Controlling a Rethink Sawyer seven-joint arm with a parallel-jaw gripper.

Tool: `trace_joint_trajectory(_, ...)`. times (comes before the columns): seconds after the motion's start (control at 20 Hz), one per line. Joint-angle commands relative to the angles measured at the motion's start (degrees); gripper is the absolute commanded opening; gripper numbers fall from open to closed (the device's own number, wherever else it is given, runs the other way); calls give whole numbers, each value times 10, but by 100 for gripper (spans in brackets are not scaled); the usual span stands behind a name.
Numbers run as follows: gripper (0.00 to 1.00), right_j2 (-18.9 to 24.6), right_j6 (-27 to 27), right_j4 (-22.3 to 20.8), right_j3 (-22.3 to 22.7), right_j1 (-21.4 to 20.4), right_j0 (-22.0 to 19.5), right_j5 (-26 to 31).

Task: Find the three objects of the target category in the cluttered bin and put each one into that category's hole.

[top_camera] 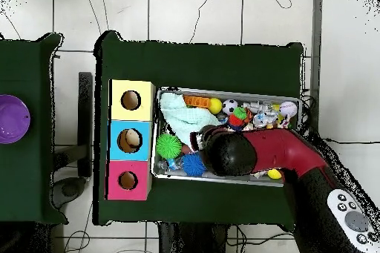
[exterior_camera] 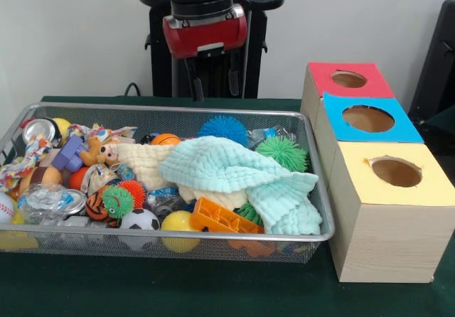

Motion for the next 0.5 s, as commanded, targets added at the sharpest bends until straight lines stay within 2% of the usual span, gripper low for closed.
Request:
trace_joint_trajectory(0.05, 100, 73, -143, -70, -29, -19, -16, -40)
trace_joint_trajectory(0.5, 100, 115, -158, -128, -46, -42, -25, -48)
